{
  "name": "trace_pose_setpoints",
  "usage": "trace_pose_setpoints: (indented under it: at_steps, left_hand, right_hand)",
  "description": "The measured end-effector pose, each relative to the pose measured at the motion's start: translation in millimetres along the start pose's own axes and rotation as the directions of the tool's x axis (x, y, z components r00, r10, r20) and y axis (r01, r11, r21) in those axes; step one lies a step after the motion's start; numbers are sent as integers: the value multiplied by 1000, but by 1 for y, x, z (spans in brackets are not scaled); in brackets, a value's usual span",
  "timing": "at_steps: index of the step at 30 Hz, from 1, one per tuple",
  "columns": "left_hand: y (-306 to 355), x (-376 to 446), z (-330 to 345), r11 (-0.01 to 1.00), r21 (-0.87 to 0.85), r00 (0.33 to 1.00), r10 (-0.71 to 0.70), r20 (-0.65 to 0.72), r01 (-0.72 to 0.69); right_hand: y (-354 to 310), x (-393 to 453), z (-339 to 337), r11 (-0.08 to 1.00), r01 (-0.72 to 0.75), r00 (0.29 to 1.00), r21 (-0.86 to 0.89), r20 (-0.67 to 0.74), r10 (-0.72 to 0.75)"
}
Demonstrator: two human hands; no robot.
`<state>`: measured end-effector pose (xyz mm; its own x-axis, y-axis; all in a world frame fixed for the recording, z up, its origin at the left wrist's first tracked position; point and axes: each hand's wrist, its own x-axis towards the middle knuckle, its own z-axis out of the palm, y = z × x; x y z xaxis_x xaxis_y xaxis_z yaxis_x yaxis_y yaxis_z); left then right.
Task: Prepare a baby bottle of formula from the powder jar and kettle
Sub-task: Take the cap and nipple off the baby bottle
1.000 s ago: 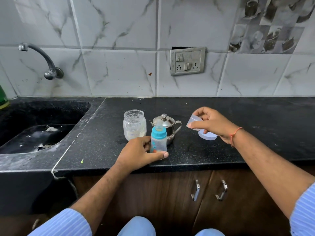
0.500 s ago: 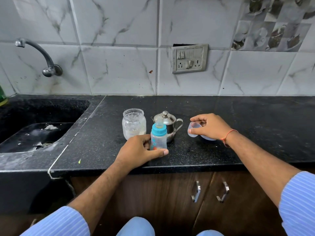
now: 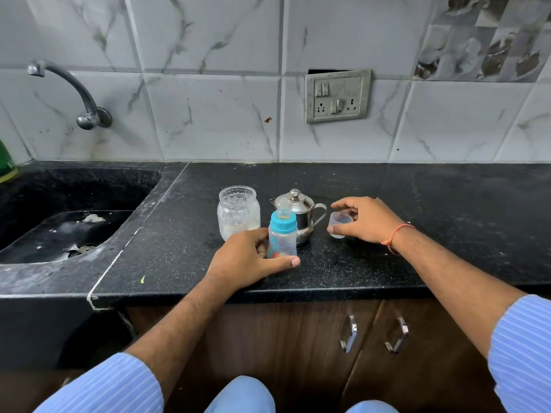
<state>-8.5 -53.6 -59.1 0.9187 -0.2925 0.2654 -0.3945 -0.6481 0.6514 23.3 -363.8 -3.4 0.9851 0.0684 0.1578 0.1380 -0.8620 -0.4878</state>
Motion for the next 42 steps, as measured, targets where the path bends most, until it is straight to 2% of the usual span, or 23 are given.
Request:
trace_pose_setpoints:
  at_steps: [12, 14, 17, 20, 22, 24, 28, 35, 42]
  left_hand:
    - [3, -3, -1, 1000, -7, 1000, -13, -3, 13]
    - [3, -4, -1, 1000, -11, 1000, -10, 4, 10]
    - [2, -6, -1, 1000, -25, 1000, 14, 20, -13]
    - [2, -6, 1, 999, -27, 999, 25, 36, -24]
    - [2, -4, 1, 999, -28, 999, 21, 44, -20]
    - [2, -3, 0, 999, -46, 999, 18, 50, -16]
    - [2, -5, -2, 998, -61, 997, 14, 70, -10]
    - [4, -4, -3, 995, -104, 995, 2, 99, 9]
    - [-2, 0, 0, 978, -204, 992, -8, 122, 33]
  right_hand:
    - [1, -5, 1, 997, -9, 1000, 83, 23, 7]
    - [-3, -10, -3, 999, -9, 1000, 44, 27, 7]
    - [-17, -25, -12, 989, -4, 1000, -151, 17, 7]
    - [-40, -53, -13, 974, 112, 982, -195, -126, -139]
    - [-58, -72, -6, 963, 216, 922, -162, -290, -256]
    - [-79, -81, 4, 957, 266, 889, -112, -355, -289]
    - [-105, -81, 23, 972, 234, 922, 22, -322, -215]
    - [-114, -66, 28, 991, 128, 956, 40, -272, -113]
    - [-110, -53, 23, 972, 197, 968, 125, -180, -173]
